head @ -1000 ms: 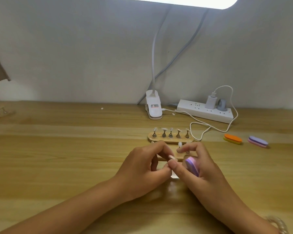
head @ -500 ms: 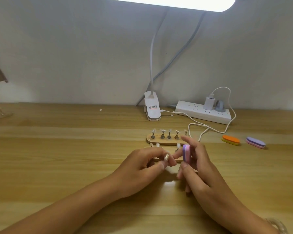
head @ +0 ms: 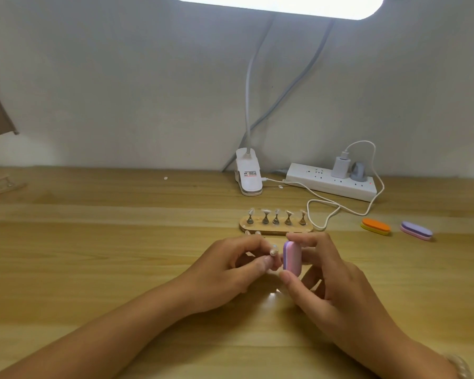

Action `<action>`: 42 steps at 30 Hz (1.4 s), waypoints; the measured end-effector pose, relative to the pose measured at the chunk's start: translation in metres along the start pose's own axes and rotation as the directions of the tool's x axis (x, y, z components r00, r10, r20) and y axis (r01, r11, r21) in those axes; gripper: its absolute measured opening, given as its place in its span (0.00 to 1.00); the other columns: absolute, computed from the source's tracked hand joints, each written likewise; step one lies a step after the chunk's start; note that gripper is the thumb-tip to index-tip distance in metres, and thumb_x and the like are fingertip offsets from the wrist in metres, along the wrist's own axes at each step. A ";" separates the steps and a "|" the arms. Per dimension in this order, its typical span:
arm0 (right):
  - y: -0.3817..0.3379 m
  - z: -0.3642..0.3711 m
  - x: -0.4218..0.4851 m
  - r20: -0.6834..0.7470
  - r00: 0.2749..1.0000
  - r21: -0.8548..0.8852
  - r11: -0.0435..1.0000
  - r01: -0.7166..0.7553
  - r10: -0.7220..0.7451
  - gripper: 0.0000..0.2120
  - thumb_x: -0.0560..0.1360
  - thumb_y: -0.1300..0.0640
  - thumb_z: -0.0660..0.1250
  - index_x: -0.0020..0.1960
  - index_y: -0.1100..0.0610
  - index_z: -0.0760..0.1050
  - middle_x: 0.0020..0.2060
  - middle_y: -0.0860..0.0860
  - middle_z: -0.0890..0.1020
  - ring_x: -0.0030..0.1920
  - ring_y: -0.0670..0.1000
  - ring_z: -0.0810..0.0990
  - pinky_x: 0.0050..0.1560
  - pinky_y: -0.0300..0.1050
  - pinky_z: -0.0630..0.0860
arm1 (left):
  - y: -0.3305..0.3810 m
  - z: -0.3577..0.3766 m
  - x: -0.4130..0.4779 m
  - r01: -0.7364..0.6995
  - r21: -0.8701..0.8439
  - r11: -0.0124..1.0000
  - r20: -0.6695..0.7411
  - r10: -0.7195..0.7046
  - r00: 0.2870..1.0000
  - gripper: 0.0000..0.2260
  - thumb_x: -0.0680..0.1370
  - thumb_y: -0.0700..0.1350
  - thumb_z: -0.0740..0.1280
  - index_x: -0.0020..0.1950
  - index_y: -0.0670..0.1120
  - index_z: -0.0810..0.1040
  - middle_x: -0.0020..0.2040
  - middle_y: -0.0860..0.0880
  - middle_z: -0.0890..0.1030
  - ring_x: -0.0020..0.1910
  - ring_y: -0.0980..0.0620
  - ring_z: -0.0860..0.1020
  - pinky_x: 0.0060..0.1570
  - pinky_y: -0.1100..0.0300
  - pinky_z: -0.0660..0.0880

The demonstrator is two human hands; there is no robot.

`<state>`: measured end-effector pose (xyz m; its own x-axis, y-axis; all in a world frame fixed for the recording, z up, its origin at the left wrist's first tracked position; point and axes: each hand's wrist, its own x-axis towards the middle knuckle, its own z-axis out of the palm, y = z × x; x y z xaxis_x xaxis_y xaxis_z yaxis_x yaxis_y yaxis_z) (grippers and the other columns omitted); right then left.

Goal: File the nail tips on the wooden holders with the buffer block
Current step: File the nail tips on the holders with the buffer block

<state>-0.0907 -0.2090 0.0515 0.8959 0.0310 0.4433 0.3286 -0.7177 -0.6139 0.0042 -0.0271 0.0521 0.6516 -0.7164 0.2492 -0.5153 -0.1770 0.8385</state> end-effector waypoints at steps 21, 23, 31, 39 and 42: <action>-0.003 -0.003 0.004 -0.024 1.000 -0.079 0.997 -0.020 0.018 0.22 0.67 0.29 0.68 0.46 0.46 0.74 0.38 0.41 0.75 0.36 0.44 0.73 0.32 0.37 0.65 | -0.004 0.002 0.000 -0.025 0.082 0.996 0.105 0.016 0.994 0.06 0.80 0.44 0.67 0.52 0.52 0.83 0.41 0.60 0.80 0.32 0.62 0.69 0.33 0.60 0.65; 0.001 -0.006 0.007 -0.079 0.993 -0.021 0.996 -0.092 0.091 0.22 0.66 0.30 0.67 0.44 0.48 0.75 0.36 0.44 0.76 0.35 0.46 0.73 0.33 0.41 0.66 | -0.004 0.002 0.000 -0.023 0.090 0.996 0.098 0.015 0.995 0.06 0.80 0.49 0.66 0.50 0.52 0.84 0.41 0.57 0.81 0.31 0.57 0.68 0.32 0.57 0.65; 0.000 -0.007 0.007 -0.076 0.991 -0.049 0.992 -0.114 0.110 0.23 0.65 0.28 0.66 0.42 0.48 0.74 0.35 0.45 0.76 0.35 0.46 0.73 0.32 0.42 0.66 | -0.004 0.002 0.001 -0.008 0.090 0.996 0.092 0.000 0.996 0.07 0.80 0.48 0.67 0.50 0.49 0.84 0.39 0.57 0.81 0.30 0.58 0.69 0.32 0.59 0.65; -0.001 -0.007 0.006 -0.063 0.991 -0.066 0.991 -0.119 0.115 0.23 0.64 0.29 0.67 0.40 0.48 0.73 0.34 0.45 0.76 0.35 0.47 0.74 0.32 0.41 0.66 | -0.005 0.002 0.002 -0.006 0.087 0.996 0.079 -0.001 0.997 0.06 0.79 0.48 0.68 0.51 0.50 0.85 0.42 0.56 0.83 0.30 0.60 0.69 0.31 0.64 0.65; -0.006 -0.005 0.003 0.006 1.000 -0.164 0.986 -0.029 0.030 0.23 0.64 0.27 0.67 0.41 0.47 0.72 0.34 0.42 0.74 0.34 0.46 0.73 0.31 0.36 0.65 | -0.005 0.001 0.001 -0.007 0.076 0.997 0.102 0.000 0.995 0.05 0.80 0.44 0.68 0.51 0.52 0.84 0.45 0.53 0.84 0.31 0.62 0.70 0.32 0.60 0.66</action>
<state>-0.0917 -0.2080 0.0595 0.9072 0.0137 0.4204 0.2490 -0.8229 -0.5107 0.0066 -0.0271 0.0479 0.5918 -0.7813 0.1983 -0.5611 -0.2227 0.7972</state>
